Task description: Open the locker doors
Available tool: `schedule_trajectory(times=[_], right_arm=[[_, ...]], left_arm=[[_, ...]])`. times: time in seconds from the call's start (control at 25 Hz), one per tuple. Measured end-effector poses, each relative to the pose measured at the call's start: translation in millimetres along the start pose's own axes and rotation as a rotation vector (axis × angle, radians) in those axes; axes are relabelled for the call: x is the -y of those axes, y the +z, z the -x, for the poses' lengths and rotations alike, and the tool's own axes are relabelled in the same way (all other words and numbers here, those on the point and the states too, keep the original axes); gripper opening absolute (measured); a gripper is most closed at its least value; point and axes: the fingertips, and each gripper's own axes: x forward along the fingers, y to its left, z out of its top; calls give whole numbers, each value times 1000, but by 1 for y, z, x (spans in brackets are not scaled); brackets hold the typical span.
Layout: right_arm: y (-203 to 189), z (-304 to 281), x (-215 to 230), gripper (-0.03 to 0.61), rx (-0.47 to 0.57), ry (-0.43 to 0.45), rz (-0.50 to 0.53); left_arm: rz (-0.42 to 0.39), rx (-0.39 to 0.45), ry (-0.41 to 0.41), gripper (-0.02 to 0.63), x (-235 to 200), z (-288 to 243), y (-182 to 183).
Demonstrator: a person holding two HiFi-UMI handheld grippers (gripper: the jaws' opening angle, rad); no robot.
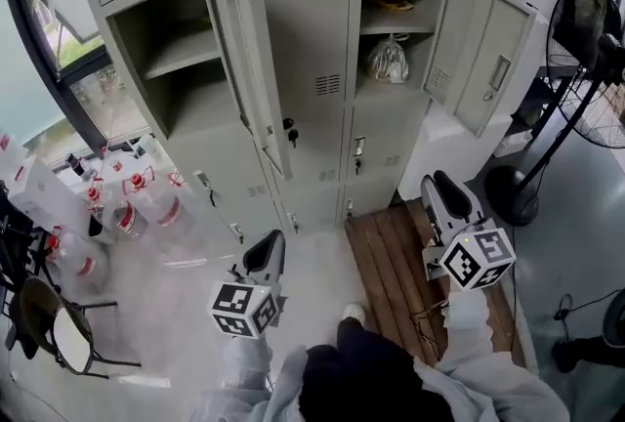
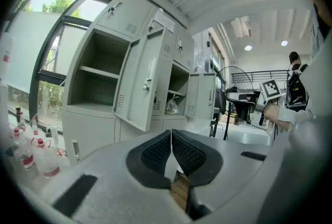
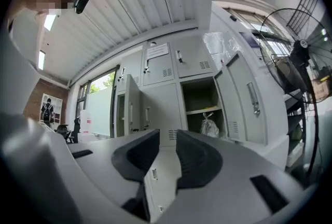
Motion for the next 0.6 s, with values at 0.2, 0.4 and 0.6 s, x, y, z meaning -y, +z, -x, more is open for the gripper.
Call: schedule_trajectory(times=[0.2,0.4,0.6], right_arm=[[-26,15,-40,48,-55,53,0],[-42,23,-54,6,-94,87,-9],[-59,14,-62,2,-154,133,40]], left_arm=[[7,18,57,11,-7,37,-3],[31,38,92,11,-6,49,-4],[52,53,125,11,-5,43,1]])
